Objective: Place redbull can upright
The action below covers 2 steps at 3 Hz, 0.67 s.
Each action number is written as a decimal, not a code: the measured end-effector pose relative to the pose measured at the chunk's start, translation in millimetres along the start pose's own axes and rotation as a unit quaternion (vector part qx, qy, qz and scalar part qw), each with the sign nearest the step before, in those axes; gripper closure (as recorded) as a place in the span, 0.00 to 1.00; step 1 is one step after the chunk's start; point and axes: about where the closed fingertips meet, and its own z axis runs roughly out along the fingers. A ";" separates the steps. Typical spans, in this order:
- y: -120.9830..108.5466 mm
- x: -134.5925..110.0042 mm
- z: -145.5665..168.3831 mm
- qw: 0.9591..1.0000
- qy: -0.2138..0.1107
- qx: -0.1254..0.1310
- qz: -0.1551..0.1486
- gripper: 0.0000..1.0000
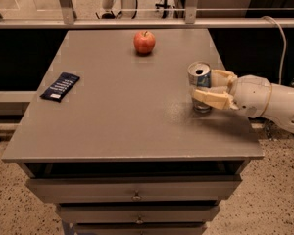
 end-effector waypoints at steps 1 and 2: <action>-1.2 -0.4 -4.6 1.000 -0.001 0.007 0.004 0.52; -14.8 -3.8 -56.0 0.996 -0.015 0.077 0.050 0.29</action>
Offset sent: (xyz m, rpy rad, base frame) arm -0.0301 -0.1460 0.0102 0.2190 0.1573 -0.3641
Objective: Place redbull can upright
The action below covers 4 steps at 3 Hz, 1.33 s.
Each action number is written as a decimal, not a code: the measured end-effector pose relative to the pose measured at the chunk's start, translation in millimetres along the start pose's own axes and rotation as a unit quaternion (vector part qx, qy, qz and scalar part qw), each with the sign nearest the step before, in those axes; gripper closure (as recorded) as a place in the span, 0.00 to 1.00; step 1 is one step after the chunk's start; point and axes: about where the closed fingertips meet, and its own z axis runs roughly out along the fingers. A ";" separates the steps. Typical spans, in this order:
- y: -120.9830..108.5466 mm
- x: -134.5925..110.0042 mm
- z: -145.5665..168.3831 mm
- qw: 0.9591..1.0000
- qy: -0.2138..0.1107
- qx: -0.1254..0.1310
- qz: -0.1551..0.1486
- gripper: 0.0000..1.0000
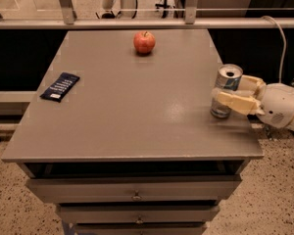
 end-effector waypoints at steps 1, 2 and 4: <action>-14.3 -0.2 -38.4 0.998 -0.007 0.053 0.033 0.05; -21.9 6.4 -59.1 0.995 -0.011 0.083 0.060 0.00; -23.4 13.2 -64.2 0.993 -0.009 0.092 0.074 0.00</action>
Offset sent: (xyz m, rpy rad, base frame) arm -0.0212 -0.0888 -0.0101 0.1261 0.1119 -0.2234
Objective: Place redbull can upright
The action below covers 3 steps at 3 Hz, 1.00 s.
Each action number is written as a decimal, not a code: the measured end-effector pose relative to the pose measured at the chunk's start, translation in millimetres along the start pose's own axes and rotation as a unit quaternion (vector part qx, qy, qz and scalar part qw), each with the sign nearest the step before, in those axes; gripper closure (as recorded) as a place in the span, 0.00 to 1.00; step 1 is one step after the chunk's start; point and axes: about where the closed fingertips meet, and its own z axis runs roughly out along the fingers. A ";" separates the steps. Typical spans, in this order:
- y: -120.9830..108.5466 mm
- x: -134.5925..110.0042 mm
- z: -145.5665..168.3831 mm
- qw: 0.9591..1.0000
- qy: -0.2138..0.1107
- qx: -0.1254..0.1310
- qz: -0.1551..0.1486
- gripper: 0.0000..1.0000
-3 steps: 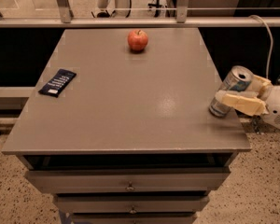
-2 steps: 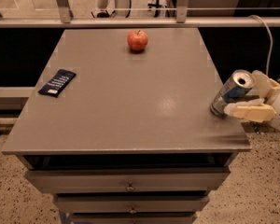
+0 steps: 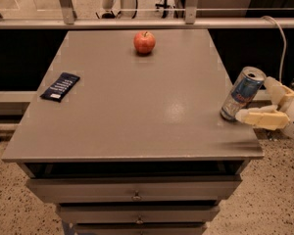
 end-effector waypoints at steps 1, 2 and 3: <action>-0.9 -6.9 -5.2 1.000 0.015 -0.009 -0.014 0.00; -9.8 -34.7 -29.0 0.995 0.068 -0.029 -0.072 0.00; -9.2 -50.9 -53.1 0.985 0.127 -0.050 -0.104 0.00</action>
Offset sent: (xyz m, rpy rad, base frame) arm -0.0451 -0.0677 0.0607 -0.4120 -0.0242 0.2003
